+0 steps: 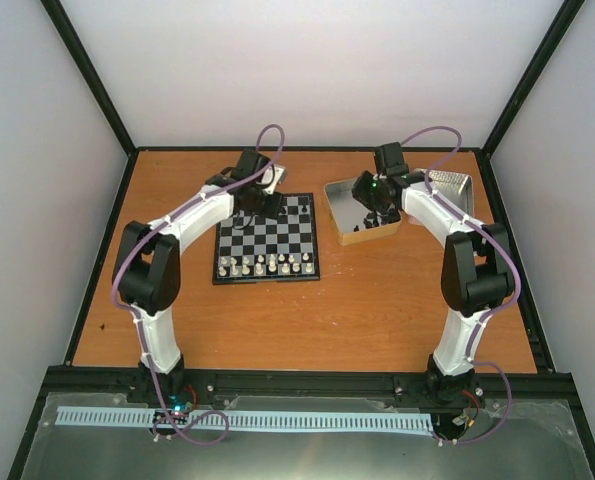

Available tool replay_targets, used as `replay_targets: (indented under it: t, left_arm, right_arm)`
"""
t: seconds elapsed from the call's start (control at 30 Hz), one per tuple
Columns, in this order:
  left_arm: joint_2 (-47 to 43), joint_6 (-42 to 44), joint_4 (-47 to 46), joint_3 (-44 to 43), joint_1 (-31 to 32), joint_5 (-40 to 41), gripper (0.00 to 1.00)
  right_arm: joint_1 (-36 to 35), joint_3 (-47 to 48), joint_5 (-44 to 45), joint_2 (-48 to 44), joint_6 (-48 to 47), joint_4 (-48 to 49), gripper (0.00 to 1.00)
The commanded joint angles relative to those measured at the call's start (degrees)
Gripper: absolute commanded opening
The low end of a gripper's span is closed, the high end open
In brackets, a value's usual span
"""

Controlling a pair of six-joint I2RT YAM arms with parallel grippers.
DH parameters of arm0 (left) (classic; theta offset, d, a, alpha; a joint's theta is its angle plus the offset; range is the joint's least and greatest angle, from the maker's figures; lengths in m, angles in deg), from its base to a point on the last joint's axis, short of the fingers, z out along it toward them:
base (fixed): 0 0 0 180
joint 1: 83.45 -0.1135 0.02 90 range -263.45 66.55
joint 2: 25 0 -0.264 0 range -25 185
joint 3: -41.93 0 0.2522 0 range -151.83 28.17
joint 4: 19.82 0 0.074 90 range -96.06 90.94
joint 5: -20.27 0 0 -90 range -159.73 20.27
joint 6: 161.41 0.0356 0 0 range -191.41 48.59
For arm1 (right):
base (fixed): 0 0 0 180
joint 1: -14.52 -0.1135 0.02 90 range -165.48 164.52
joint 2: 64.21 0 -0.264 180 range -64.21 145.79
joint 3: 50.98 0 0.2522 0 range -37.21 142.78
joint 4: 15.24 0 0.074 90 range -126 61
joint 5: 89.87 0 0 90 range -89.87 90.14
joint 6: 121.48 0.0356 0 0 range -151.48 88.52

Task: Set up the chess pieces on the board
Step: Place the chess piece on the chessboard.

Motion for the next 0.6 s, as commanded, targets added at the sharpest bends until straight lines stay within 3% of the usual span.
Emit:
replay_targets:
  t: [0.0,0.33,0.57]
  left_arm:
    - [-0.7,0.4,11.6,-2.9,-1.7,6.7,0.01]
    - [9.2,-1.1,20.2,-14.9,-4.7,11.8,0.01]
    - [11.0,-1.9,20.0,-14.8,-10.6,11.5,0.01]
  right_arm:
    - [-0.1,-1.0,2.5,-0.9,-1.4,-0.5,0.2]
    - [-0.2,-1.8,2.8,-1.0,-1.1,-0.5,0.2]
    - [-0.2,-1.4,3.5,-1.1,-1.2,-0.5,0.2]
